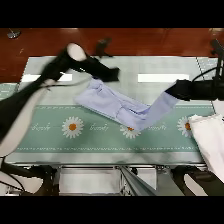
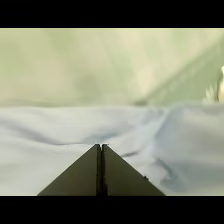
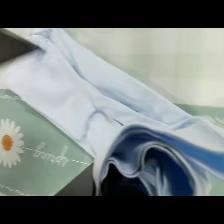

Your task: Fold the shirts.

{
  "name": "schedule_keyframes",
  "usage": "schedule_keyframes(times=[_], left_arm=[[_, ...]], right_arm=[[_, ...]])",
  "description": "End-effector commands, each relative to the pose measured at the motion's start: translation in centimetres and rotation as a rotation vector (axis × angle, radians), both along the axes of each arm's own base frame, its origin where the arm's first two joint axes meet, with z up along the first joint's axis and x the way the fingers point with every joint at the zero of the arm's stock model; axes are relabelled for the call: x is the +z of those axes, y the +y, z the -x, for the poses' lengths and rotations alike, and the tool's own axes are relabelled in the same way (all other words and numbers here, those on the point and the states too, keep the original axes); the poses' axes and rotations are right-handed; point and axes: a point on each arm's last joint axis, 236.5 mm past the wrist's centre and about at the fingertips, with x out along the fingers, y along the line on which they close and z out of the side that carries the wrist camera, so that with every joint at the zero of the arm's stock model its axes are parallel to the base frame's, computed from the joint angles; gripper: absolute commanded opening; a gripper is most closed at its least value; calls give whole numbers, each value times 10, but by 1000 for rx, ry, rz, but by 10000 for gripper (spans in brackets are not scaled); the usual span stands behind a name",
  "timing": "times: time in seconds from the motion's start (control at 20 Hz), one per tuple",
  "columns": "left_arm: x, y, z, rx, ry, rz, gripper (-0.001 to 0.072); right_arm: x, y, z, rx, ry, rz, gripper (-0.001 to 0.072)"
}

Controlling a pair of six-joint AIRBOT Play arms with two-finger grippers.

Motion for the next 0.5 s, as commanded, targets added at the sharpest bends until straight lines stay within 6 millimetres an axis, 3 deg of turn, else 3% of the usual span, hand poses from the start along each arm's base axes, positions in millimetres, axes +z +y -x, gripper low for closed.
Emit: schedule_keyframes(times=[0.0, 0.1, 0.2, 0.3, 0.45], left_arm=[[71, 134, -9, 178, -133, -72, 26], [89, 178, 23, 246, -188, -93, 25], [76, 197, 70, 297, -203, -105, 26], [47, 193, 114, 335, -187, -72, 27], [-6, 173, 167, 382, -107, 51, 27]], right_arm=[[12, 53, -29, 99, -7, -24, 17], [13, 101, -54, 184, -9, -35, 17], [4, 150, -74, 262, 9, -52, 17], [-16, 203, -92, 328, 43, -76, 17], [-62, 261, -110, 381, 99, -82, 17]])
